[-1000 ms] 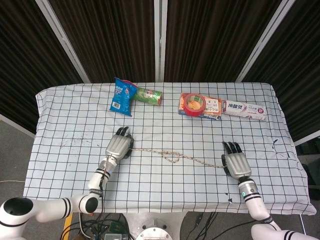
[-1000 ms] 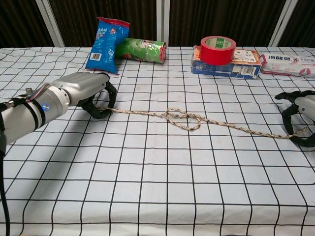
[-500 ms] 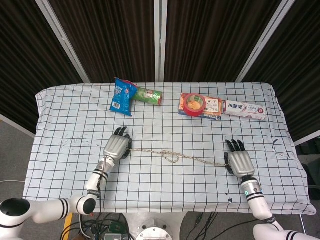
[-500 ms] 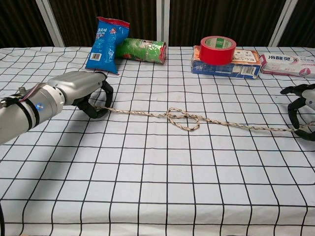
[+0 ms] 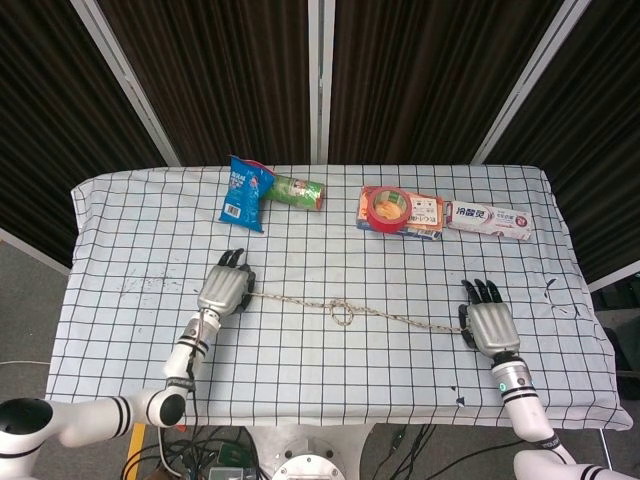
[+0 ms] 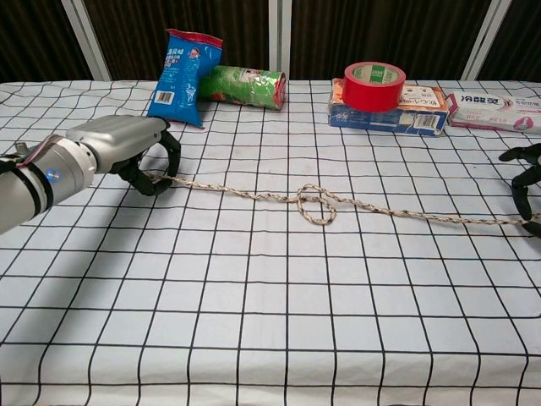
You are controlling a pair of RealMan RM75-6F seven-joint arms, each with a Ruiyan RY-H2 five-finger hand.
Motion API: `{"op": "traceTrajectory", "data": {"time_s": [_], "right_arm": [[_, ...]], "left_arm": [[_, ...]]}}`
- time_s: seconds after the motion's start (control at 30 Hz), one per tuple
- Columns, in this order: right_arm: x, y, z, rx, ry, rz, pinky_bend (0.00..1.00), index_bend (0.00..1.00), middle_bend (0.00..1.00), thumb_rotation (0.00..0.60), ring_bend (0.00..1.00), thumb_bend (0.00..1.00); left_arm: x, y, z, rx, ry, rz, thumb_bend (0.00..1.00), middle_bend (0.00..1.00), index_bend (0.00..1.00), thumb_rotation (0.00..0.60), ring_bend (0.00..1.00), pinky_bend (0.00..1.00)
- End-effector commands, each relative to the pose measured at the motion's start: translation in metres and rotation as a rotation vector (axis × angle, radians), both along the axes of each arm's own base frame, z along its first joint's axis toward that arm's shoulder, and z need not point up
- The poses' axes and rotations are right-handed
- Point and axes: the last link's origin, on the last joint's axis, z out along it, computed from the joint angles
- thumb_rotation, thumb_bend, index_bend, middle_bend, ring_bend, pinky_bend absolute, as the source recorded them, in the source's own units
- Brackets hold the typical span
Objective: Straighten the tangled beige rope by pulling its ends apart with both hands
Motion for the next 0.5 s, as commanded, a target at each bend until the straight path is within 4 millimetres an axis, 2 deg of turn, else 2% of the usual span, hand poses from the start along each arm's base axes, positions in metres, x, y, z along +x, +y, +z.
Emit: {"op": "traceTrajectory", "data": {"time_s": [0.03,0.5], "right_arm": [[-0.001,0.0,0.001,-0.004,-0.001,-0.001,0.0,0.65,0.08,0.6,0.0,0.35],[-0.01,0.004,0.014,-0.037,-0.006,-0.024,0.0,0.66,0.08,0.6,0.0,0.36]], "left_arm": [[-0.002,0.0,0.001,0.003,-0.001,0.002,0.4,0.35,0.58,0.6,0.04,0.09],[-0.019,0.005,0.023,0.05,0.01,0.03,0.4,0.35,0.58,0.6,0.04,0.09]]}}
